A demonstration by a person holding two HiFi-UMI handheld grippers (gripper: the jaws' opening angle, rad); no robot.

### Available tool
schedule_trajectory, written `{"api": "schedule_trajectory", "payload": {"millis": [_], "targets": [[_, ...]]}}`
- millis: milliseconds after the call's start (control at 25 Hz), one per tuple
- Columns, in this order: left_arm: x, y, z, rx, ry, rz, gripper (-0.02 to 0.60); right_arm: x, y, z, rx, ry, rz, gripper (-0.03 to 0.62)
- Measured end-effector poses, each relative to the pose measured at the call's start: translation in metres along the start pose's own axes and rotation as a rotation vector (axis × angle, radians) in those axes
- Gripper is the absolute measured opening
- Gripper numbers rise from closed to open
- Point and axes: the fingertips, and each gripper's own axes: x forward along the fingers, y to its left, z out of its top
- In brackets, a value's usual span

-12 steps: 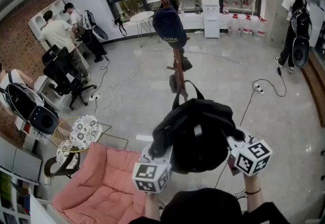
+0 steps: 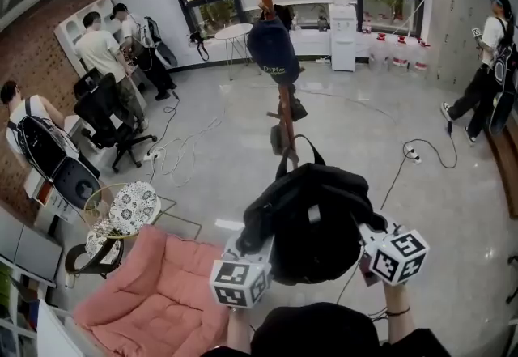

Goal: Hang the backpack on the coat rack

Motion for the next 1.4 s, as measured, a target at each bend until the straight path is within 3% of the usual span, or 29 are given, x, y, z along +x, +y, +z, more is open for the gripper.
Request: {"api": "schedule_trajectory", "payload": {"millis": [720,1040,1400], "targets": [[0.021,0.0,-0.013,-0.064,0.047,0.083,0.126,0.03,-0.027,-0.005,0.038,0.054,0.074,0.034],[0.052,0.031,-0.019,-0.084,0.069,0.086,0.126,0.072,-0.039,-0.011,0.051,0.083,0.07,0.034],[0.115,0.08,-0.013,-0.086,0.102,0.025,0.126,0.135,-0.064,-0.01,0.076,0.105,0.007,0.034]]}}
